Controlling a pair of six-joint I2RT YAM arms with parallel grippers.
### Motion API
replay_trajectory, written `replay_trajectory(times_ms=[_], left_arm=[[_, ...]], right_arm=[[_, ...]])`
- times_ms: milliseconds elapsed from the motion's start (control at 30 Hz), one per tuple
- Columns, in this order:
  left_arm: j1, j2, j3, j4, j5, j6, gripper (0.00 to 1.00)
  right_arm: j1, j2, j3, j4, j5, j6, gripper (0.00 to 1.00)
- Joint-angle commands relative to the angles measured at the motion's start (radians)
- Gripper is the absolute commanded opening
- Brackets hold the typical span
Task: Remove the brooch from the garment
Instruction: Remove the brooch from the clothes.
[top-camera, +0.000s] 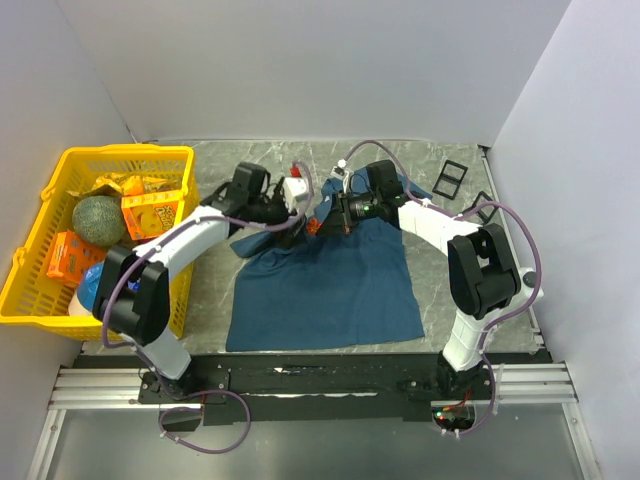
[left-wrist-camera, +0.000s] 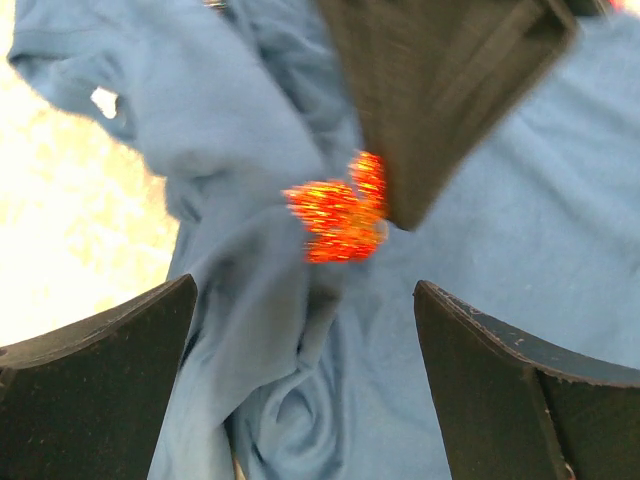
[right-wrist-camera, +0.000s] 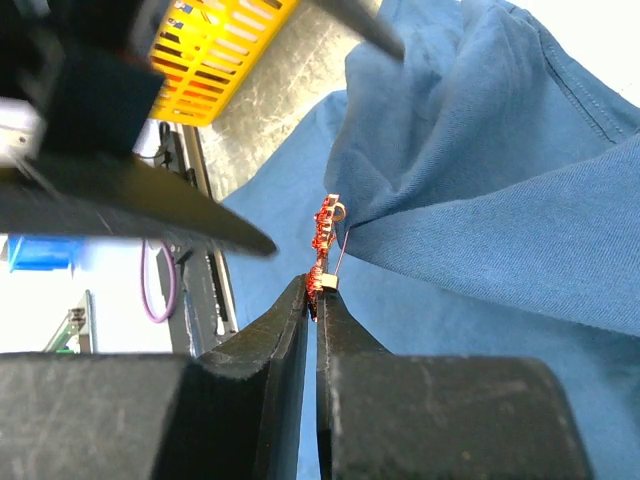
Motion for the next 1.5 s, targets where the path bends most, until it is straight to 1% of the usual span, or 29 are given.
replay_trajectory(times_ms=[0,133,233,333,467,600,667,833,1067,1167,1333,1467], left_arm=[[-0.038,-0.086,-0.08,0.172,-0.011,0.148,0.96],[-0.068,-0.134,-0.171,0.276,-0.027,0.186,0.96],[-0.078,-0.146,-0.21,0.362,-0.033,0.185,0.96],[-0.084,-0.149,-0.232,0.422,-0.031,0.171,0.96],[-0.11,-0.14,-0.24,0.454,-0.07,0.169,0.96],[-0.139,-0.118,-0.231,0.444,-0.113,0.201,0.98],[-0.145,-0.112,-0.228,0.433,-0.113,0.215,0.99],[-0.16,-0.103,-0.217,0.404,-0.103,0.244,0.93],[-0.17,-0.105,-0.246,0.401,-0.122,0.298,0.81],[-0.173,-0.108,-0.251,0.381,-0.119,0.329,0.81],[-0.177,-0.123,-0.269,0.372,-0.134,0.373,0.85],[-0.179,-0.134,-0.289,0.389,-0.152,0.382,0.82]], right_arm=[[-0.008,-0.03,0.02,0.033,-0.037,0.016,0.0],[-0.008,-0.032,0.018,0.03,-0.04,0.011,0.0],[-0.009,-0.035,0.01,0.033,-0.042,0.011,0.0],[-0.009,-0.038,0.001,0.042,-0.04,0.012,0.0],[-0.008,-0.041,-0.007,0.045,-0.042,0.012,0.0],[-0.008,-0.05,-0.016,0.05,-0.042,0.011,0.0],[-0.009,-0.053,-0.019,0.048,-0.042,0.011,0.0],[-0.008,-0.06,-0.022,0.05,-0.042,0.008,0.0],[-0.008,-0.067,-0.028,0.048,-0.044,0.005,0.0],[-0.011,-0.073,-0.026,0.048,-0.05,0.008,0.0],[-0.023,-0.08,-0.023,0.056,-0.067,0.028,0.0],[-0.026,-0.081,-0.025,0.062,-0.082,0.038,0.0]])
